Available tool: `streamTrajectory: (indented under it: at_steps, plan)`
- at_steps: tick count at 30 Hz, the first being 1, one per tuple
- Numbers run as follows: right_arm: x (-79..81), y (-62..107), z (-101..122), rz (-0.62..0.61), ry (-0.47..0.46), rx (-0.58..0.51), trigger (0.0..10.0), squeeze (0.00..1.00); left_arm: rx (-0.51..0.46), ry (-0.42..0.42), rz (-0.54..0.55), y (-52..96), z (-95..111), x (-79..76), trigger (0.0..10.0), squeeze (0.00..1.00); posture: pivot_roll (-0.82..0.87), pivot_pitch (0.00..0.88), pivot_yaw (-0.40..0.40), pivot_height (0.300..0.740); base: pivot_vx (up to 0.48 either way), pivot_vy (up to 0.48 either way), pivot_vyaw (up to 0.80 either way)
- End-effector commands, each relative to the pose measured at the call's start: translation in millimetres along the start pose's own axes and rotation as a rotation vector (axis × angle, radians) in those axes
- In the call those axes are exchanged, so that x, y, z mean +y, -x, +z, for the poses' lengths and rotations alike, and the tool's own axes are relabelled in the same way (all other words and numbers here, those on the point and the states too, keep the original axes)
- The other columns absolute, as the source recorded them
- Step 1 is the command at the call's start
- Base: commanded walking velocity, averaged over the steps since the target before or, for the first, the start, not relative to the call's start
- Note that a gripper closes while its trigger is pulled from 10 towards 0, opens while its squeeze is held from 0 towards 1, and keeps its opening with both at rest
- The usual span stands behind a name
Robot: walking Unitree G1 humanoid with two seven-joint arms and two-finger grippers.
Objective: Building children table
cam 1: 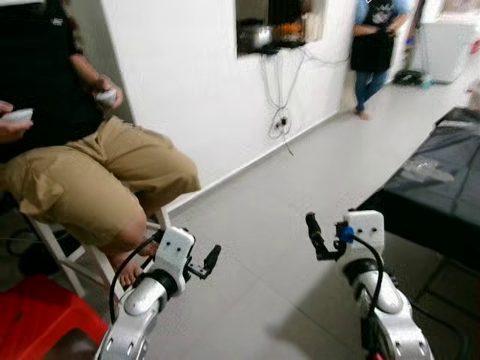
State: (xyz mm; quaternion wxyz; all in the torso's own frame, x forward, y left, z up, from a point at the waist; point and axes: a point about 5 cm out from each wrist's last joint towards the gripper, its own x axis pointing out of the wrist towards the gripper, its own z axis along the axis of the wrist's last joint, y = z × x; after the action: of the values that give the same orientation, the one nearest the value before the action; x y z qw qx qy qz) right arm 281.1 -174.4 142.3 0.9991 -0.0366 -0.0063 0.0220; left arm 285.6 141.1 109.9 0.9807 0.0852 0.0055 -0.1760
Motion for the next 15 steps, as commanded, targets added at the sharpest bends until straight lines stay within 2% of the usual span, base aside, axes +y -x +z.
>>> streamTrajectory:
  at_steps: [1, 4, 15]
  plan:
    - [3.6, -1.7, 0.7, 0.015, -0.005, -0.007, 10.0, 0.0, 0.024, -0.014, 0.014, 1.6, -4.8, 5.1, 10.0, 0.0, 0.01, 0.0, -0.009, 0.74, 0.0, 0.0, 0.0]
    - [3.6, -1.8, 0.8, 0.016, -0.005, -0.007, 10.0, 0.0, 0.048, -0.005, 0.013, 1.2, -7.7, 4.3, 10.0, 0.0, 0.01, 0.0, -0.009, 0.74, 0.0, 0.08, 0.0]
    - [2.6, -1.8, 0.9, 0.022, -0.001, -0.007, 10.0, 0.0, 0.035, 0.007, 0.009, 0.8, -6.8, 2.0, 10.0, 0.0, 0.01, 0.0, -0.015, 0.74, 0.0, 0.48, 0.0]
